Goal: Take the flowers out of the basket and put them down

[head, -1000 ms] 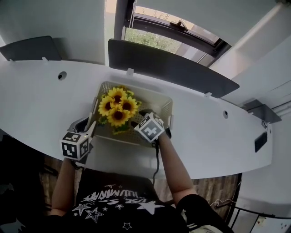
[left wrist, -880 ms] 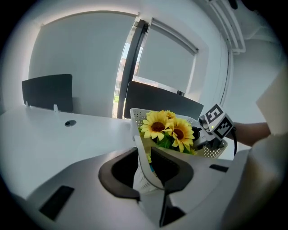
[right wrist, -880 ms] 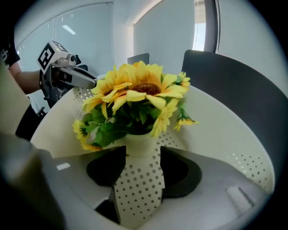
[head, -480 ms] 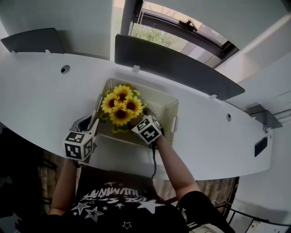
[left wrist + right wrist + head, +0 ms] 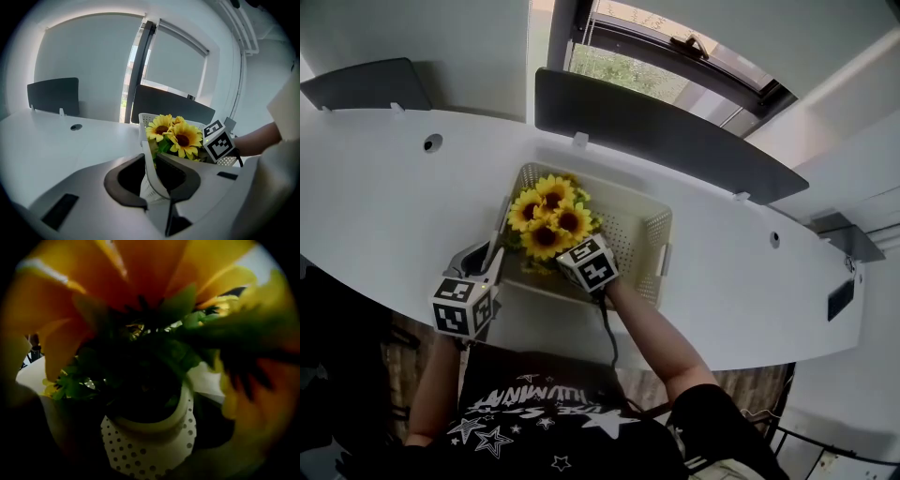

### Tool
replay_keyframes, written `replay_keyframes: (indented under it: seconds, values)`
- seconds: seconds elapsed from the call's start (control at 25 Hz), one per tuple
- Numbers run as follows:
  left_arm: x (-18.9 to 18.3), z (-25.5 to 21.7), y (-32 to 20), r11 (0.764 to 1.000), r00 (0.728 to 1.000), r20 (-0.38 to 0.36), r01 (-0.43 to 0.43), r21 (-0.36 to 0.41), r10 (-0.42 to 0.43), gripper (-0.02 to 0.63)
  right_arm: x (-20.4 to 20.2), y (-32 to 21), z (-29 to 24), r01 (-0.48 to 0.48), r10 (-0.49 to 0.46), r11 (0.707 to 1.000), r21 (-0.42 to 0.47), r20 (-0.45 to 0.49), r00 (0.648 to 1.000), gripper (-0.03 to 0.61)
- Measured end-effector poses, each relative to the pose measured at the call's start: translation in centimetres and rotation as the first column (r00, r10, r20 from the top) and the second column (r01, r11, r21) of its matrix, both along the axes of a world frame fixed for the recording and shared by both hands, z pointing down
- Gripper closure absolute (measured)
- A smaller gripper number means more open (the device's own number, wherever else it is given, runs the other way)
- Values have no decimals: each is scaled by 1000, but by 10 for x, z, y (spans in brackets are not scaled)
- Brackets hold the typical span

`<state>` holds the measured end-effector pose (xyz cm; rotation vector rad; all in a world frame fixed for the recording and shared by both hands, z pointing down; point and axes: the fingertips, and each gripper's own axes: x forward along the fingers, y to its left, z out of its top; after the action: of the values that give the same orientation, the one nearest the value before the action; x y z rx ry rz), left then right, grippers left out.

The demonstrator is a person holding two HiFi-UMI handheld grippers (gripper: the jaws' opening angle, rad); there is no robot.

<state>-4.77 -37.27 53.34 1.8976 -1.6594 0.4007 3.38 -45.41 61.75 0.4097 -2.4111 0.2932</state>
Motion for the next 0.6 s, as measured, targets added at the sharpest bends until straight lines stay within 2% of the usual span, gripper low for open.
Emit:
replay_keyframes:
  seconds: [0.16,0.4,0.6]
  values:
    - [2,2,-1,1000,1000,-2,-6,-2,6,537,-10,2,2,17,-15,999,38,-31,999,20]
    - [6,-1,5,1000,1000,-4,5,2,-5,538,-24,-2,-3,5,-8,998,60,47,999,23]
    - [4,-1,8,1000,1000,-18,20,14,-20,540,-29,-1,-3,30,-33,998,60,39,999,25]
